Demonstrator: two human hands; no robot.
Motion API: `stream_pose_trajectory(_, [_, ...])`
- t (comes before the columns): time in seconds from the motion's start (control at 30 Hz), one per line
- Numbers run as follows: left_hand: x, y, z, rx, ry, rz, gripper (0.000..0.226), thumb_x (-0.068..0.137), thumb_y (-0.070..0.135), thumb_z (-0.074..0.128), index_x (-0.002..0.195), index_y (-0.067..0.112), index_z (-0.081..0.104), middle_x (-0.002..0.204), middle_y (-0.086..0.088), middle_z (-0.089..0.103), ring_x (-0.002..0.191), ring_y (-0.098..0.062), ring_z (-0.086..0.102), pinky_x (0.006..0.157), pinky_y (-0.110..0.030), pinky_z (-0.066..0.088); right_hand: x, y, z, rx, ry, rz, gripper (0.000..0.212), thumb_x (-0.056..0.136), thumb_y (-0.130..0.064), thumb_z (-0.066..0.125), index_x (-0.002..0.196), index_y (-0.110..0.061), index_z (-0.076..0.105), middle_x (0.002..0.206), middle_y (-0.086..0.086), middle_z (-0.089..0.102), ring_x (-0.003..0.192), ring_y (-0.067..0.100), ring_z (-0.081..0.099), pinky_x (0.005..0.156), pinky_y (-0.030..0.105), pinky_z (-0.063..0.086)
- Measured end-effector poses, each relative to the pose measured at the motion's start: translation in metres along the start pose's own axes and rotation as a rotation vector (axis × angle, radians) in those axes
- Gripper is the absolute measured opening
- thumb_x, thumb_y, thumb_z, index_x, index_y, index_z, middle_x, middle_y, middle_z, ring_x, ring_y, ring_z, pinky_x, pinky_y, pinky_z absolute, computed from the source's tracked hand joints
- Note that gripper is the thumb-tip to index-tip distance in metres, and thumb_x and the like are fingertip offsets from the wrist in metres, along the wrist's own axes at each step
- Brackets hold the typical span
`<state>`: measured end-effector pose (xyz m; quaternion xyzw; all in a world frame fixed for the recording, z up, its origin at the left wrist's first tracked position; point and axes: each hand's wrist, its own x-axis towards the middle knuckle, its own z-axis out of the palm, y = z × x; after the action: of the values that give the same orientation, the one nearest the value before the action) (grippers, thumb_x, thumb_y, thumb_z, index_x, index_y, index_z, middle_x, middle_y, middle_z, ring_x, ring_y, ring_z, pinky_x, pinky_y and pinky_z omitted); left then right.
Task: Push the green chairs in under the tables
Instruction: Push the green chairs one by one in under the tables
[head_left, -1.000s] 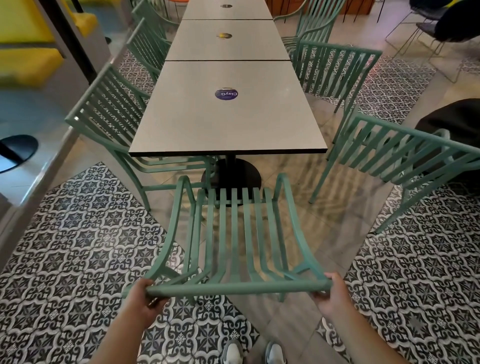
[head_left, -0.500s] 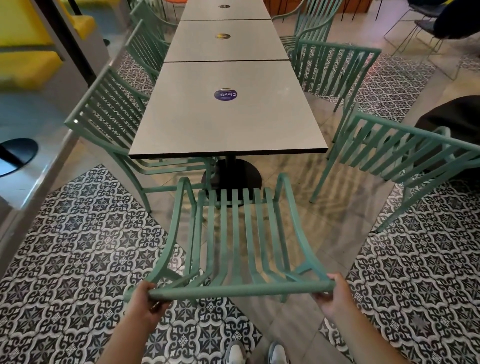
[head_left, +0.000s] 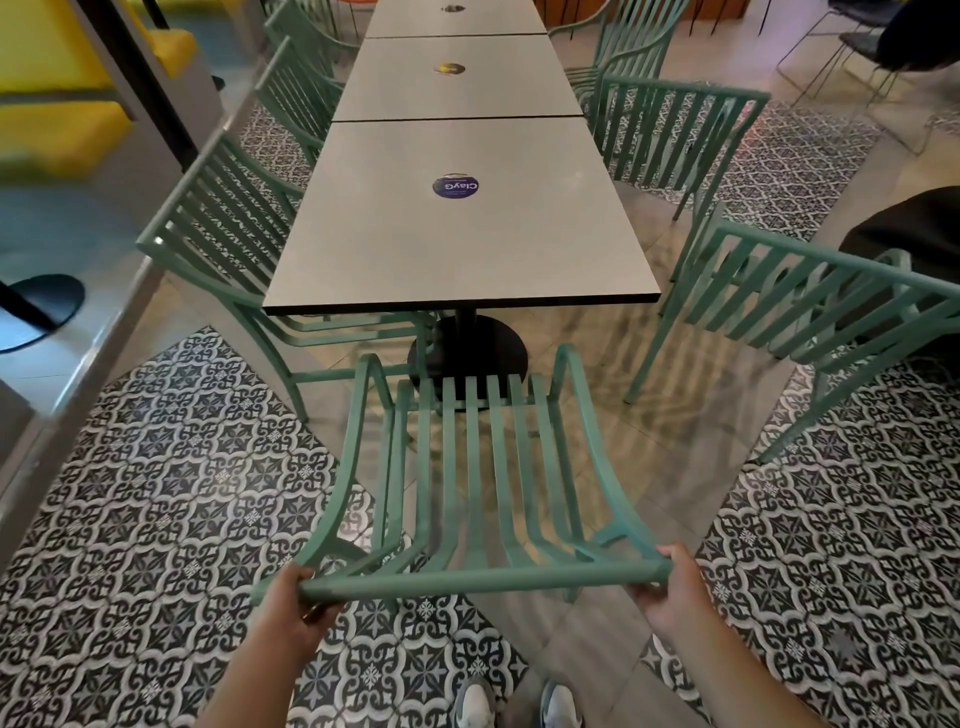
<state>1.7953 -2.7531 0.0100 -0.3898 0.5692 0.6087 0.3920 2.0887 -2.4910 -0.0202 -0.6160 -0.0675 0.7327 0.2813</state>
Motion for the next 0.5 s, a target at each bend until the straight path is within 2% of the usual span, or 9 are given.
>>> stream_pose_trajectory(0.1, [-0.0012, 0.0003, -0.0009, 0.038, 0.018, 0.004, 0.019, 0.093, 0.014, 0.052, 0.108, 0.004, 0.053, 0.120, -0.022, 0.056, 0.100, -0.034, 0.058, 0.077, -0.042, 0.050, -0.0042, -0.0007, 0.0022, 0.004, 0.002, -0.006, 0.022, 0.088, -0.011, 0.043, 0.108, -0.001, 0.048, 0.082, 0.016, 0.047, 0.070, 0.029, 0.053, 0.040, 0.032, 0.053])
stream_pose_trajectory(0.17, [-0.0013, 0.0014, 0.0001, 0.040, 0.026, -0.001, 0.013, 0.093, 0.014, 0.052, 0.102, 0.004, 0.052, 0.120, -0.022, 0.055, 0.104, -0.034, 0.057, 0.080, -0.042, 0.049, -0.0056, -0.0005, 0.0029, 0.006, 0.000, -0.001, 0.023, 0.088, -0.011, 0.042, 0.108, -0.001, 0.048, 0.082, 0.016, 0.048, 0.071, 0.029, 0.054, 0.040, 0.031, 0.053])
stream_pose_trajectory(0.23, [0.0002, 0.0018, 0.0003, 0.021, 0.037, -0.006, 0.023, 0.094, 0.015, 0.052, 0.113, 0.002, 0.052, 0.121, -0.022, 0.055, 0.114, -0.035, 0.055, 0.082, -0.042, 0.049, -0.0073, 0.0010, 0.0034, 0.014, 0.001, 0.001, 0.021, 0.089, -0.012, 0.042, 0.107, -0.001, 0.048, 0.081, 0.015, 0.047, 0.071, 0.028, 0.053, 0.040, 0.031, 0.052])
stream_pose_trajectory(0.33, [-0.0007, 0.0010, -0.0002, -0.010, 0.040, -0.015, 0.036, 0.095, 0.015, 0.052, 0.128, 0.003, 0.047, 0.122, -0.022, 0.054, 0.116, -0.035, 0.055, 0.081, -0.042, 0.049, -0.0083, 0.0025, 0.0025, 0.019, 0.004, 0.001, 0.019, 0.089, -0.012, 0.043, 0.104, -0.001, 0.048, 0.081, 0.015, 0.047, 0.070, 0.028, 0.053, 0.040, 0.031, 0.053])
stream_pose_trajectory(0.5, [-0.0010, 0.0006, -0.0005, -0.015, 0.032, -0.016, 0.028, 0.095, 0.015, 0.052, 0.120, 0.003, 0.050, 0.112, -0.021, 0.056, 0.105, -0.034, 0.057, 0.078, -0.043, 0.049, -0.0081, 0.0032, 0.0017, 0.014, -0.004, -0.004, 0.021, 0.090, -0.013, 0.043, 0.106, -0.001, 0.047, 0.080, 0.015, 0.046, 0.070, 0.028, 0.053, 0.039, 0.030, 0.052])
